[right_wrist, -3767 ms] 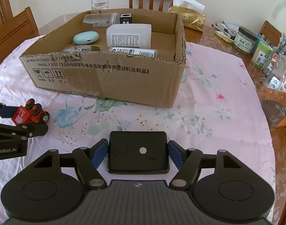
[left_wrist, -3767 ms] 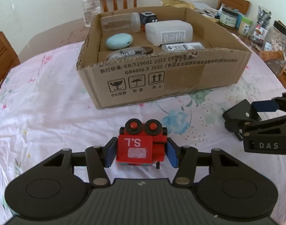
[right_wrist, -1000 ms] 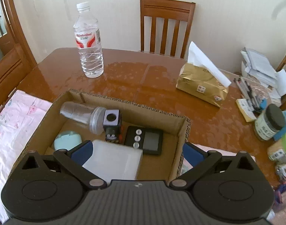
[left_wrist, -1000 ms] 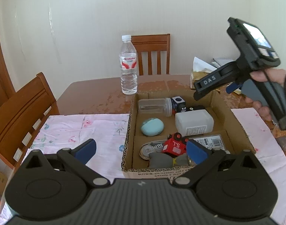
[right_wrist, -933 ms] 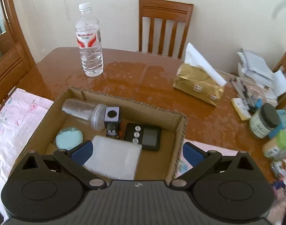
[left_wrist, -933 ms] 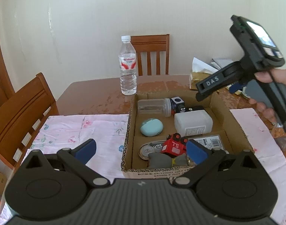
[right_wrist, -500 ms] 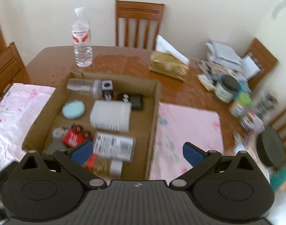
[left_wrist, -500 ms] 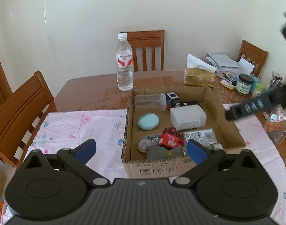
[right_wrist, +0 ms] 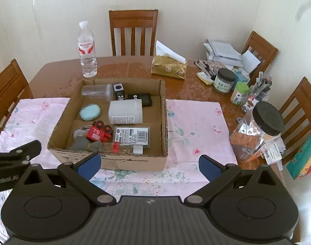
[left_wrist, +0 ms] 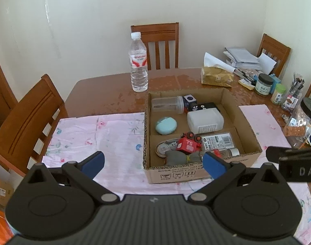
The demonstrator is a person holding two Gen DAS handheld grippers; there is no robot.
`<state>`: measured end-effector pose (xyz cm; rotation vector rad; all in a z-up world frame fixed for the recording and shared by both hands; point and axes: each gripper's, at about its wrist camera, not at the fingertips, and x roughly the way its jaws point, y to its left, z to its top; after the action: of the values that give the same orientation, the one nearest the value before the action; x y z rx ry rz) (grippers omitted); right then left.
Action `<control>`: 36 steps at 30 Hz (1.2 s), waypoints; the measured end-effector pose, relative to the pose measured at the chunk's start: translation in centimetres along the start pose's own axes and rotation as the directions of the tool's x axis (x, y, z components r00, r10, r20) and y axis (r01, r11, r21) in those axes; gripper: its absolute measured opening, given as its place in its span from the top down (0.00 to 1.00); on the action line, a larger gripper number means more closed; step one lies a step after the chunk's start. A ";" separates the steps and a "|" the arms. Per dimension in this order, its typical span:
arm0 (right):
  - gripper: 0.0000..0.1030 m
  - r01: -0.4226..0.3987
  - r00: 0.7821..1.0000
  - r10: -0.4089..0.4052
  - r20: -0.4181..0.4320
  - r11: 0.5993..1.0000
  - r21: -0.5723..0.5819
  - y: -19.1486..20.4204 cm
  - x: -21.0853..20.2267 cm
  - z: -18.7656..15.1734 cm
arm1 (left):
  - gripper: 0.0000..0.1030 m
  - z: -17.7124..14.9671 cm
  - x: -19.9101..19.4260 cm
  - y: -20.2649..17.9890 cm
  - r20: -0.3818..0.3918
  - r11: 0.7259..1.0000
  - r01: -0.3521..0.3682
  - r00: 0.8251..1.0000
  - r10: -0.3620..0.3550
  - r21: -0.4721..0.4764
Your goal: Organize rigid objects
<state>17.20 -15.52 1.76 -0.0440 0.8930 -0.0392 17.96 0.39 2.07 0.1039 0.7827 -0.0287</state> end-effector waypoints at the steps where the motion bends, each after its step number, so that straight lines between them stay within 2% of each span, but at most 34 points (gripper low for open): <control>1: 0.00 0.001 1.000 -0.001 0.002 1.000 0.001 0.0 -0.2 0.0 | 0.01 0.0 -0.2 0.0 0.004 1.000 0.002 1.000 -0.002 0.003; 36: 0.00 -0.010 1.000 0.010 0.021 1.000 0.019 0.2 -1.4 -0.4 | 0.01 0.0 -1.6 -0.2 0.001 1.000 -0.007 1.000 0.007 -0.016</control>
<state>15.98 -15.27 2.56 -0.0218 0.8723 -0.0378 16.78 0.22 3.17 0.0917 0.7814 -0.0161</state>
